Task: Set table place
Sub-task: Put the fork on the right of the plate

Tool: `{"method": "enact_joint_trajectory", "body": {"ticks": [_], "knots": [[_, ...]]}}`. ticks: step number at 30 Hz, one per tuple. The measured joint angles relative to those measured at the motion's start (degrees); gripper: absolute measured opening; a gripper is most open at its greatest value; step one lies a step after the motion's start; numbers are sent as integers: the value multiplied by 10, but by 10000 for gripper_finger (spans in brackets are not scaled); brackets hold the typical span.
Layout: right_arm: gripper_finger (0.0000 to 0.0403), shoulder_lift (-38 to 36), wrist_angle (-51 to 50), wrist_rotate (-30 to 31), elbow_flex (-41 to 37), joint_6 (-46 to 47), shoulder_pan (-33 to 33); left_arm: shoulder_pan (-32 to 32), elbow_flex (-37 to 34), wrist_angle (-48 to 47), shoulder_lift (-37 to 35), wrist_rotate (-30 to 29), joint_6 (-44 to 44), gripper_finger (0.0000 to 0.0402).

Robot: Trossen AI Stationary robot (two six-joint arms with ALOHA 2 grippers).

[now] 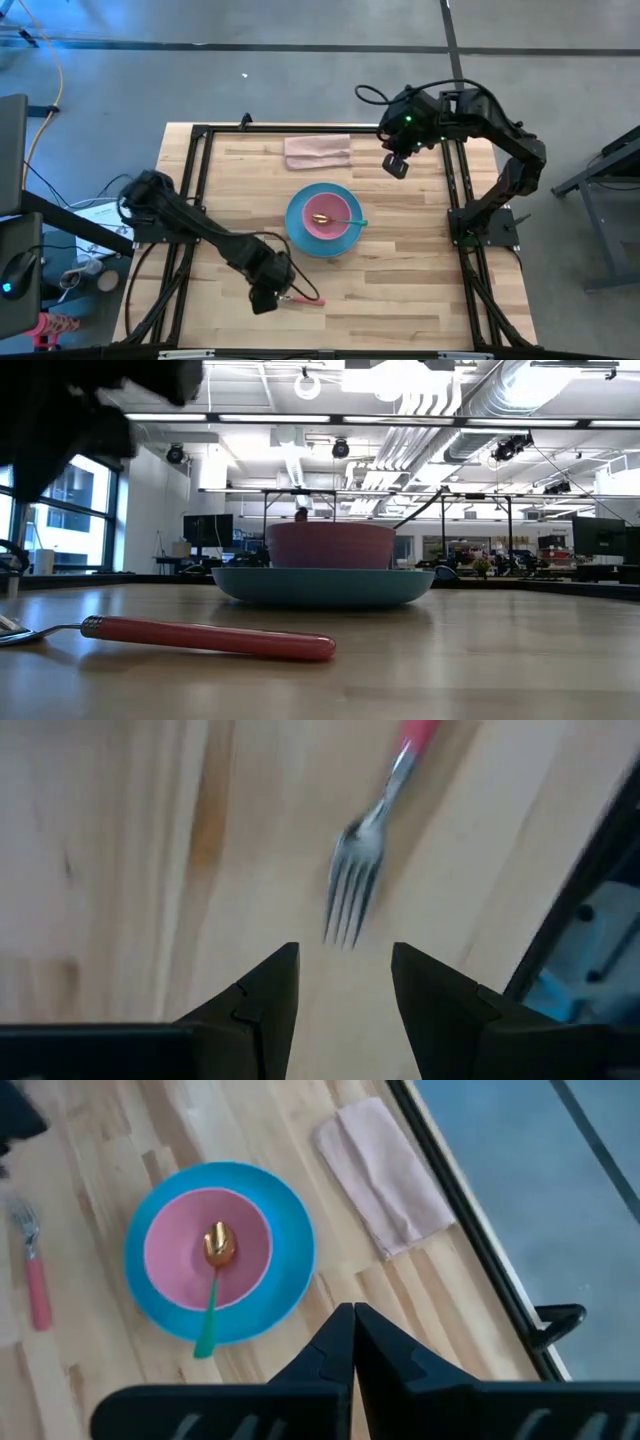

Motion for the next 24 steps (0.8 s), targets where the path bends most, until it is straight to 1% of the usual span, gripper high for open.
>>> {"method": "enact_joint_trajectory", "body": {"ticks": [2,5,7,8,10,12,17,20,22,24], "knots": [[0,0,0,-4,0,-7,0,0,0,-8,14,37,-32,152],[0,1,-1,-4,0,-15,4,0,-12,11,22,65,-67,152],[0,1,0,-4,0,-17,11,0,-35,54,18,74,-105,152],[0,1,-1,-4,0,-17,15,0,-50,82,15,75,-123,152],[0,1,0,-4,0,-18,23,0,-85,106,4,72,-164,152],[0,1,0,-4,0,-17,32,0,-119,180,-6,70,-208,152],[0,1,-1,-3,0,-17,48,0,-208,284,-30,69,-315,152],[0,1,-1,0,0,-15,54,0,-239,352,-38,67,-341,152],[0,1,0,1,0,-14,54,0,-255,364,-44,63,-350,152],[0,1,0,2,0,-13,54,0,-263,403,-42,48,-357,152]]}}
